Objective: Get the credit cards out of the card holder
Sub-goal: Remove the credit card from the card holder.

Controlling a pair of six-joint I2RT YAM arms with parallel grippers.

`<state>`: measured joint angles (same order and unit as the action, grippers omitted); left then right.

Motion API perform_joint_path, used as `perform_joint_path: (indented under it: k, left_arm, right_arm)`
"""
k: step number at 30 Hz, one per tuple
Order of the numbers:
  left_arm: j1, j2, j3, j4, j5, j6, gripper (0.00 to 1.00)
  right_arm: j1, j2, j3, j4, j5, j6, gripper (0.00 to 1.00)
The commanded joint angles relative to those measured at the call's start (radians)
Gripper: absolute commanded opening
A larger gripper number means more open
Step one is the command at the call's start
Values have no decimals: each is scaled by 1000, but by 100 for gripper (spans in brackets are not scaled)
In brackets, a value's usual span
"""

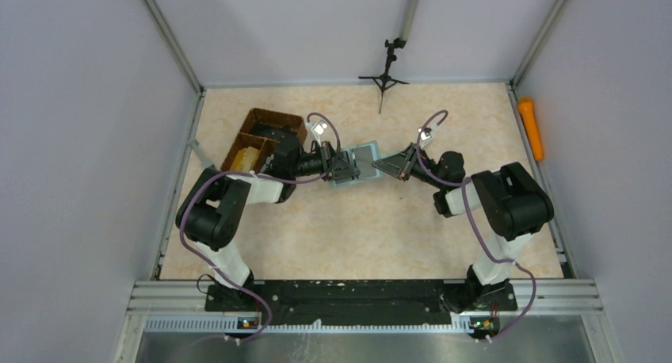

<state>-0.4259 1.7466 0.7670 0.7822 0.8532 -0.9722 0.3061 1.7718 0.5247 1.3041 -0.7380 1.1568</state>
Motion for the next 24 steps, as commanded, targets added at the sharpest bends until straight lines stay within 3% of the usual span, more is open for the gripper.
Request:
perform_joint_path:
  k: [1,24]
  left_arm:
    - [3,-35,-14,178,41,-46,0]
    - [48,-40,-31,170,39,-54,0]
  right_arm:
    - [-4,19,8,116,-24,22,0]
    - [-76,6,-38,253,-42,98,0]
